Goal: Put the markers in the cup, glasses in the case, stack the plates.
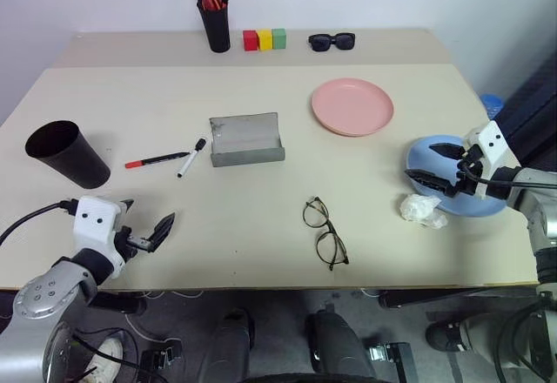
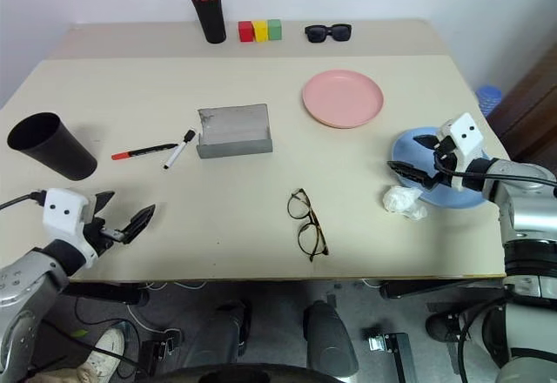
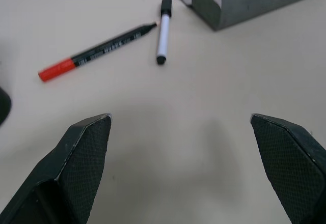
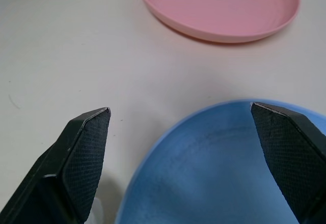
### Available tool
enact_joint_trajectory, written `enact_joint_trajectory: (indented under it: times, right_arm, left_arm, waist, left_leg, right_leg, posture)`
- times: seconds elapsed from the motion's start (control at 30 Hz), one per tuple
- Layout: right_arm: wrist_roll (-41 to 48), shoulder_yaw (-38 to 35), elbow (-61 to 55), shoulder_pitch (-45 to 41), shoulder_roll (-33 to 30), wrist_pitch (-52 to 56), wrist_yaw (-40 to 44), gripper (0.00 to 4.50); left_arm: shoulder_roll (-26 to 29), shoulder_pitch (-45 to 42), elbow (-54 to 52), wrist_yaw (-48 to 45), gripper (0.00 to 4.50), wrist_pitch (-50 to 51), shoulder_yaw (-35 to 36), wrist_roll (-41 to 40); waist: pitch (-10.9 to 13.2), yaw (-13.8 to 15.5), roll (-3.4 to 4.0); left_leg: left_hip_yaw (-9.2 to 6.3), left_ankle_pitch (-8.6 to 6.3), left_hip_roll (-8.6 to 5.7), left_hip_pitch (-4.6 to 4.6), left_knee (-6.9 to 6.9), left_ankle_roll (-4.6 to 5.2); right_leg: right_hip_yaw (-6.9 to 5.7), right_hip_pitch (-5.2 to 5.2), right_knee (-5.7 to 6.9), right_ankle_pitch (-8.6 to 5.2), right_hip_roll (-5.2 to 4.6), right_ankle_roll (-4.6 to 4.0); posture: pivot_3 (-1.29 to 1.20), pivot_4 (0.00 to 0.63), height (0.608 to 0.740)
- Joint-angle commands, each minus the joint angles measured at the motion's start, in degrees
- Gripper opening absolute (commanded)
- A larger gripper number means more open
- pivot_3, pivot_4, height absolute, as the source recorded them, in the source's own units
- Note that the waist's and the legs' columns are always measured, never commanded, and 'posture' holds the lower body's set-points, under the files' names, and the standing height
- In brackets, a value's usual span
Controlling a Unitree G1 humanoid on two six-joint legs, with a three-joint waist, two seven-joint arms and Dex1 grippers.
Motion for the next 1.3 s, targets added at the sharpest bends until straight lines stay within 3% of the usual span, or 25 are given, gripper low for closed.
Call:
enact_joint_trajectory:
  times: [0.03,0.53,0.73,0.93,1.1,1.3]
  right_arm:
    - [-0.62,-0.49,1.50,-2.31,-0.31,-1.91,-0.14,4.50]
    - [-1.80,0.39,-0.88,-2.79,2.91,-1.45,-2.95,4.50]
    - [-2.34,2.26,-7.67,-4.08,6.52,0.34,-7.04,4.50]
    - [-0.38,5.20,-24.41,-0.14,11.63,6.46,-10.35,4.50]
    - [-5.09,13.81,-34.76,1.27,16.45,10.69,-15.48,4.50]
    - [-5.35,18.90,-39.97,2.02,23.40,14.47,-19.83,4.50]
  left_arm:
    - [-0.48,-0.52,-2.18,1.46,4.49,0.52,-0.74,0.59]
    - [-2.93,-4.39,-3.57,7.24,4.49,3.88,-5.37,2.45]
    - [-3.80,-14.63,1.53,10.33,4.49,7.20,-10.42,4.53]
    - [-4.81,-23.07,7.22,13.20,4.49,10.96,-14.76,7.72]
    - [-5.34,-32.42,13.30,15.73,4.49,20.91,-14.08,7.47]
    - [-5.62,-45.19,17.24,16.34,4.49,35.89,-14.34,6.65]
  waist:
    - [0.00,0.00,0.00]
    - [-0.01,0.09,0.01]
    - [-0.01,0.04,0.01]
    - [-0.01,0.19,0.00]
    - [-0.01,0.05,0.00]
    - [-0.02,0.13,-0.04]
  left_leg:
    - [0.00,0.00,0.00,0.00,0.00,0.00]
    - [-0.01,0.00,-0.01,0.00,0.02,0.00]
    - [-0.02,0.00,-0.01,0.04,0.09,-0.01]
    - [-0.09,0.00,-0.02,0.01,0.05,-0.01]
    - [-0.15,0.01,-0.02,0.02,0.08,-0.01]
    - [-0.19,0.03,-0.05,-0.03,0.12,-0.05]
  right_leg:
    - [0.00,0.00,0.00,0.00,0.00,0.01]
    - [0.00,0.02,0.02,0.02,0.01,0.04]
    - [0.00,0.01,0.17,0.03,0.04,0.05]
    - [-0.03,-0.04,0.27,0.04,0.04,0.07]
    - [-0.08,-0.06,0.35,0.04,0.07,0.07]
    - [-0.12,-0.08,0.37,0.04,0.06,0.09]
  posture:
    - [0.00,0.150,0.740]
    - [0.00,0.150,0.740]
    - [0.00,0.150,0.740]
    - [0.00,0.150,0.740]
    - [0.00,0.150,0.740]
    - [0.00,0.150,0.740]
